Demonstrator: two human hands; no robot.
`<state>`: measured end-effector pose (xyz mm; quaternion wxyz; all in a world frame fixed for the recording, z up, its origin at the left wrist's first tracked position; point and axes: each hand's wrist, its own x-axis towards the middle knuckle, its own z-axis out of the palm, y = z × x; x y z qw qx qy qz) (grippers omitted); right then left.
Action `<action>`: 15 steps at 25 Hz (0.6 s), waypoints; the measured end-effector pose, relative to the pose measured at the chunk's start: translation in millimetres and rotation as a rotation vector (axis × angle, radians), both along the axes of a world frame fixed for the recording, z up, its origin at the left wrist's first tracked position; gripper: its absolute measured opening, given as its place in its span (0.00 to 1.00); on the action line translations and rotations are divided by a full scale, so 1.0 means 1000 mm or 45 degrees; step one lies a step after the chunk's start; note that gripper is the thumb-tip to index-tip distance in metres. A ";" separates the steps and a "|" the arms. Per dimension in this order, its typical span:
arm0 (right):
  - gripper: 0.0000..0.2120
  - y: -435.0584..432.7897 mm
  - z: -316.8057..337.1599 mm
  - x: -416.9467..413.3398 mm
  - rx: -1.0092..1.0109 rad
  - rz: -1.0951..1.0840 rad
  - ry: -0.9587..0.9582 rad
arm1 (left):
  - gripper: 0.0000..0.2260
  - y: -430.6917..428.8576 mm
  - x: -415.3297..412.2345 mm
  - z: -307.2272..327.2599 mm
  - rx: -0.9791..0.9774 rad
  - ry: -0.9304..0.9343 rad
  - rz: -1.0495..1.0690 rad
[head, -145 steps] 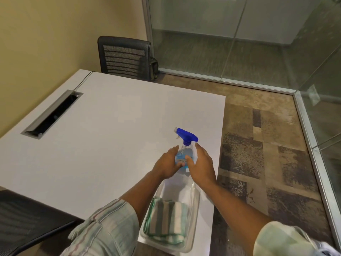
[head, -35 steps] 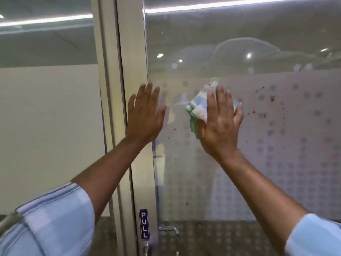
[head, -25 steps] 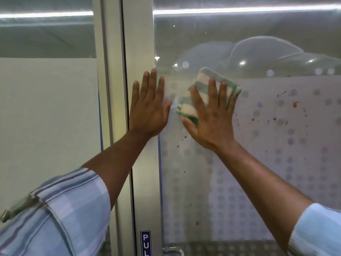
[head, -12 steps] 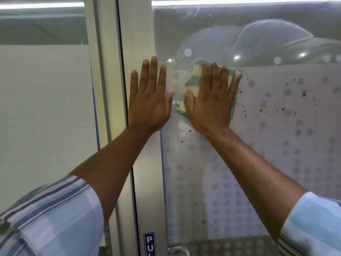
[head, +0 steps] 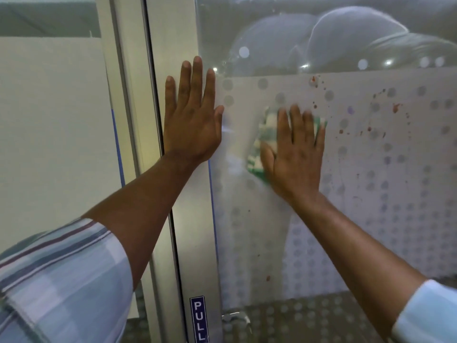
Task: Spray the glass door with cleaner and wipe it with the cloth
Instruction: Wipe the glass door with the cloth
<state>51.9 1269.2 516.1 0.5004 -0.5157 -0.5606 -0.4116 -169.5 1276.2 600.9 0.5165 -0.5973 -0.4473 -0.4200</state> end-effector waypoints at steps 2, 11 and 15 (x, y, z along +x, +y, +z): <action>0.37 0.003 0.029 -0.015 0.005 0.027 0.074 | 0.30 0.001 -0.002 -0.001 0.003 -0.001 0.008; 0.36 -0.014 -0.110 -0.036 -0.038 0.166 -0.350 | 0.29 0.001 -0.004 -0.001 0.051 0.018 0.024; 0.38 -0.006 -0.069 -0.021 -0.056 0.091 -0.017 | 0.30 -0.004 0.001 -0.002 0.023 0.014 0.039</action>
